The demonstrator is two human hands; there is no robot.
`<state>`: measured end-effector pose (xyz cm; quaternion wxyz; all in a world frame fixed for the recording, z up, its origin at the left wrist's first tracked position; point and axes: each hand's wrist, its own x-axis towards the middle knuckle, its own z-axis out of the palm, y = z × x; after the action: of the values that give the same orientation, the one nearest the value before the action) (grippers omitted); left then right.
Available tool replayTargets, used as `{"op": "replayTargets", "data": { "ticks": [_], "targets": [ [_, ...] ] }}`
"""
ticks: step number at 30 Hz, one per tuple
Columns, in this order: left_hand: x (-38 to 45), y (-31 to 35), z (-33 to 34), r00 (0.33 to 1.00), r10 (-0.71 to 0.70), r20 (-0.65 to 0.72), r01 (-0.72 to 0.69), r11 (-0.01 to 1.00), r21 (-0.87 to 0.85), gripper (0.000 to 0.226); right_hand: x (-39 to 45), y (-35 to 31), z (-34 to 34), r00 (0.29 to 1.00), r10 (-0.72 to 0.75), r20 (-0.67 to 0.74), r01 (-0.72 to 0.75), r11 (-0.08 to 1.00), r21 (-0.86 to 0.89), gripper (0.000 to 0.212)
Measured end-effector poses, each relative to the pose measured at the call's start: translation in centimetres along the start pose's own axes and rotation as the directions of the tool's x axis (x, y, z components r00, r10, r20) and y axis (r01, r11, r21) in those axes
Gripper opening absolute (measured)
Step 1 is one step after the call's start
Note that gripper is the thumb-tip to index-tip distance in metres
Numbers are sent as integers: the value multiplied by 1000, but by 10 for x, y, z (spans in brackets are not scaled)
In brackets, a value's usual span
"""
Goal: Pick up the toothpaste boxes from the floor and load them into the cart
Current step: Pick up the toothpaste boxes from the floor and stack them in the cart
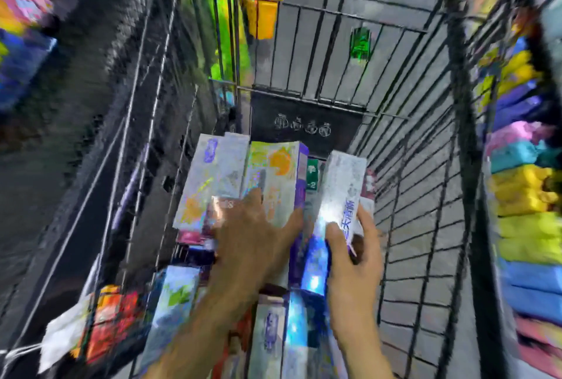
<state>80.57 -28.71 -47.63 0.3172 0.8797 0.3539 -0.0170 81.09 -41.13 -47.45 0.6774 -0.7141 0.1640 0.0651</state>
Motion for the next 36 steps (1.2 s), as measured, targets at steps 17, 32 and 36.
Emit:
{"op": "replayTargets", "data": {
  "ticks": [17,32,36],
  "targets": [
    [73,-42,98,948,288,-139,-210,889,408,74,65,79,11,997,62,36,-60,997,-51,45],
    [66,-65,92,898,439,-37,-397,843,364,53,95,87,30,991,-10,137,95,773,-627,39],
    [64,-67,88,904,428,15,-409,853,323,54,97,76,20,972,30,233,160,641,-751,46]
  ]
}}
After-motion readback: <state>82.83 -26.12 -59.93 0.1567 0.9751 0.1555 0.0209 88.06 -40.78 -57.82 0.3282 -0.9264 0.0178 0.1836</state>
